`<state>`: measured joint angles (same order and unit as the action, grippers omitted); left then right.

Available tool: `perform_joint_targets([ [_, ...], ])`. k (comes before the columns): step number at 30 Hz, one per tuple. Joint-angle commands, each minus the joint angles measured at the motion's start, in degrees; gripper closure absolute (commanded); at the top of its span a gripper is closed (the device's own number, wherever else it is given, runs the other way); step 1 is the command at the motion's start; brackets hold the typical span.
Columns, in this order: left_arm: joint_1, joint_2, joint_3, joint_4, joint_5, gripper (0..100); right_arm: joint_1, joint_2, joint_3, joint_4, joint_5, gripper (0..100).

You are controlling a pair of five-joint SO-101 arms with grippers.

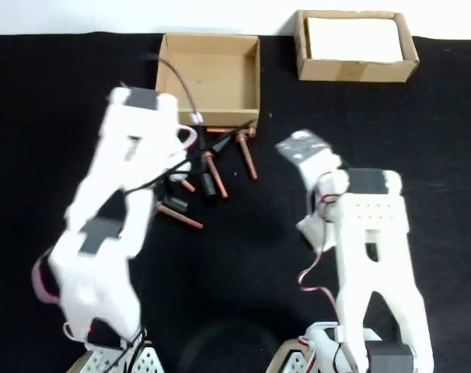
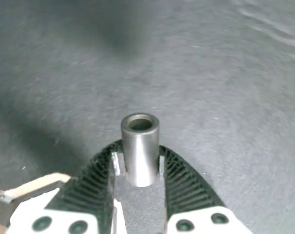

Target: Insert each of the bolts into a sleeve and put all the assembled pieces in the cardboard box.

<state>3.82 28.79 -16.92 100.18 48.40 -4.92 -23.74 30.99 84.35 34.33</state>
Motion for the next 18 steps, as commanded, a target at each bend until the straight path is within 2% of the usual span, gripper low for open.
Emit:
perform_joint_targets([
  [1, 0.22, 6.02, -9.36, 0.70, 1.67, 90, 4.18, -2.42, 1.19, -1.54, -0.35, 99.1],
  [8, -0.48, 8.92, -23.60, -1.23, 7.56, 89, 5.49, -2.51, 6.11, -2.33, -0.18, 99.1],
  [18, -4.70, 19.74, -25.10, -11.16, 7.74, 89, 5.41, -2.24, 6.20, -5.05, -0.44, 99.1],
])
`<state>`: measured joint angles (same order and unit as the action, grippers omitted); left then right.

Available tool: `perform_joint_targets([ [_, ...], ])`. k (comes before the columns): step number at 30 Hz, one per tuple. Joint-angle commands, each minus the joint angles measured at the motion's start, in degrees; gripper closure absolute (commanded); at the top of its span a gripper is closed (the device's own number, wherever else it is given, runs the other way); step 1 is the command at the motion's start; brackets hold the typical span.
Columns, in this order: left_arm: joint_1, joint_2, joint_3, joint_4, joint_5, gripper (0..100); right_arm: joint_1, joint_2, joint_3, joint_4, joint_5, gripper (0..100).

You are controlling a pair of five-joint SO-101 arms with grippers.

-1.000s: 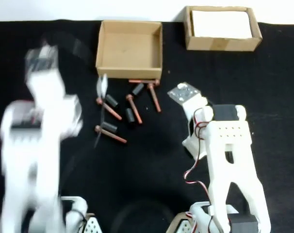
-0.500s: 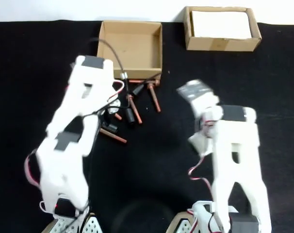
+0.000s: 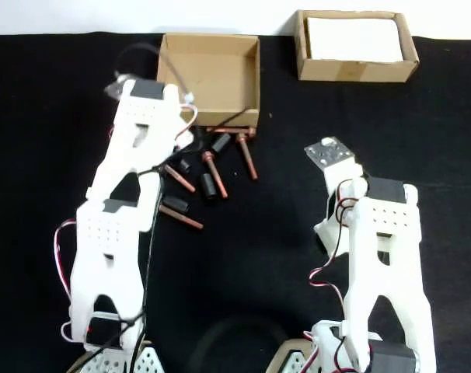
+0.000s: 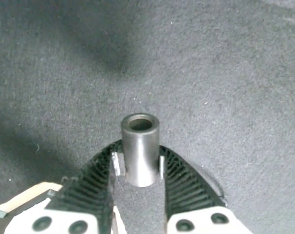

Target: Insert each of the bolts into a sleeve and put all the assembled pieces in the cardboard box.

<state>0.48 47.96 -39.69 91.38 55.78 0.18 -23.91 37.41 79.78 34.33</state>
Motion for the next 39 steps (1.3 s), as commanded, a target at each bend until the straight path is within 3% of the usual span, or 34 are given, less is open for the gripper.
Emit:
perform_joint_targets([
  [1, -1.45, 1.27, -2.33, -2.99, 0.35, 89, 0.31, -2.07, -0.22, -0.48, -0.44, 99.1],
  [21, -2.15, 8.66, -4.26, -7.47, -0.62, 90, 0.31, -2.33, -0.22, -0.57, -0.44, 99.1],
  [29, -1.98, 8.22, -6.99, -4.57, -19.52, 99, 0.22, -3.30, -3.03, 5.41, -0.35, 99.1],
  [36, 0.84, 8.13, -28.35, 10.55, -34.46, 99, 0.31, -17.36, -10.68, 12.09, -0.18, 99.1],
  [39, 3.03, 3.03, -35.65, 10.73, -40.97, 99, 0.31, -25.80, -12.00, 10.86, -0.09, 99.1],
])
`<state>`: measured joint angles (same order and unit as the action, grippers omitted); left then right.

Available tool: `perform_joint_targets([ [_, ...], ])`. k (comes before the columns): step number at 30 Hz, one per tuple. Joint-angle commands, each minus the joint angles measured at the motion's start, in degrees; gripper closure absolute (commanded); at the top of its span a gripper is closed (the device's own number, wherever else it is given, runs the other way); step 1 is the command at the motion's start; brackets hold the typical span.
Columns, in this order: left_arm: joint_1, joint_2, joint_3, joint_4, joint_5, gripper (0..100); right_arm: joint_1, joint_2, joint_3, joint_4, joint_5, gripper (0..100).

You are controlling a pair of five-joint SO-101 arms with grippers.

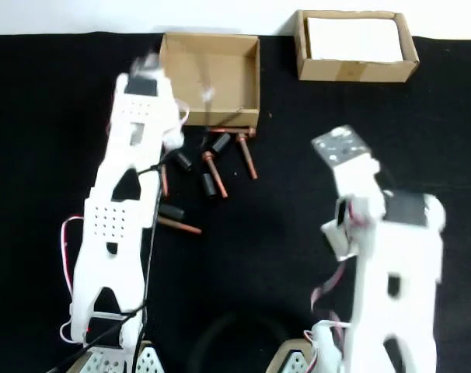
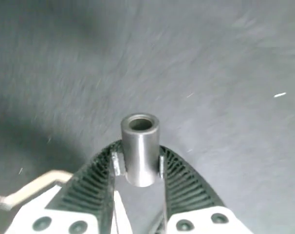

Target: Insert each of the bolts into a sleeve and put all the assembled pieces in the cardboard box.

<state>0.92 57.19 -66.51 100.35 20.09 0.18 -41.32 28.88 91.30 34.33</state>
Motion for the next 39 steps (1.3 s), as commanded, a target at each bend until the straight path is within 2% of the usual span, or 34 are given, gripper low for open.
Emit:
perform_joint_targets([
  [1, 3.82, -9.36, -10.24, 1.76, -6.59, 99, 0.31, -10.95, -3.12, -1.80, -0.09, 99.1],
  [6, 12.53, -28.26, -10.59, 1.76, -13.01, 99, 0.57, -21.93, 3.38, -6.99, -0.35, 99.1],
  [10, 16.75, -42.59, -8.40, 1.76, -14.68, 99, 0.22, -28.44, 12.09, -8.75, -0.79, 99.1],
  [14, 19.03, -54.99, -4.97, 1.67, -14.77, 99, -2.33, -32.75, 20.44, -12.44, -13.71, 99.0],
  [20, 23.16, -69.67, 10.77, 1.67, -14.77, 99, -17.89, -35.82, 33.45, -28.62, -35.34, 99.0],
  [23, 22.29, -76.53, 23.43, 1.67, -14.86, 99, -25.80, -37.32, 38.11, -39.78, -39.30, 99.0],
  [27, 20.79, -87.52, 42.51, -1.58, -14.59, 99, -33.89, -38.29, 42.95, -51.47, -39.47, 99.0],
  [30, 20.62, -99.82, 59.82, -8.70, -14.77, 99, -37.14, -38.20, 46.64, -57.36, -39.47, 99.0],
  [33, 20.53, -113.36, 79.87, -19.60, -14.86, 99, -38.64, -38.37, 49.54, -61.32, -39.47, 99.1],
  [37, 17.98, -127.43, 103.34, -41.76, -14.86, 99, -38.73, -38.37, 52.44, -64.31, -39.47, 99.1],
  [39, 15.87, -130.59, 110.81, -53.71, -14.77, 99, -38.73, -38.37, 54.29, -66.24, -39.56, 99.1],
])
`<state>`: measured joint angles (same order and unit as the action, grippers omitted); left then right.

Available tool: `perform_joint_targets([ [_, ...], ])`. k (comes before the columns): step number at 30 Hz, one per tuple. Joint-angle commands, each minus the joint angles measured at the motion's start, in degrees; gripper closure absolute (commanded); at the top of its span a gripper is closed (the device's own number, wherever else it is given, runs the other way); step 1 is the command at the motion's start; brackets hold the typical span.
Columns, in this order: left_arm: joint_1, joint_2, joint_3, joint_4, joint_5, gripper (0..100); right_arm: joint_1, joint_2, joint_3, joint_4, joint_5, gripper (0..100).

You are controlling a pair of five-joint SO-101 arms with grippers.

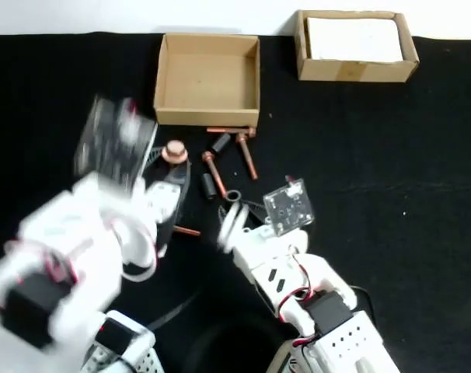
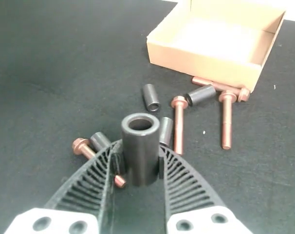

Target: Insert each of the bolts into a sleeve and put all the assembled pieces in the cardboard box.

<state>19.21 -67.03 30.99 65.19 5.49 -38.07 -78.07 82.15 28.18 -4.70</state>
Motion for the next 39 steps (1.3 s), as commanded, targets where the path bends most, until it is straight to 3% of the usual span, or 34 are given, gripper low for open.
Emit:
perform_joint_targets([
  [1, -2.95, -6.64, 15.60, -22.95, -0.18, 99, -0.48, -1.63, 2.15, -4.44, -0.53, 99.1],
  [5, -0.40, -2.51, 13.76, -28.40, -0.09, 99, -0.40, -1.71, 8.13, -14.11, -0.44, 99.1],
  [10, 6.90, 5.85, 5.76, -26.90, 0.26, 99, -0.40, -1.71, 16.84, -34.07, -0.18, 99.1],
  [14, 10.95, 7.08, 3.56, -23.38, 0.26, 99, -0.40, -1.71, 20.97, -42.24, -0.09, 99.1],
  [24, 13.32, 7.43, 3.65, -21.19, 5.54, 99, -0.40, -1.27, 21.41, -43.12, -0.09, 99.1],
  [39, 10.59, 7.52, 3.56, -23.21, 5.10, 99, -0.48, -1.27, 21.41, -42.95, -0.35, 99.1],
])
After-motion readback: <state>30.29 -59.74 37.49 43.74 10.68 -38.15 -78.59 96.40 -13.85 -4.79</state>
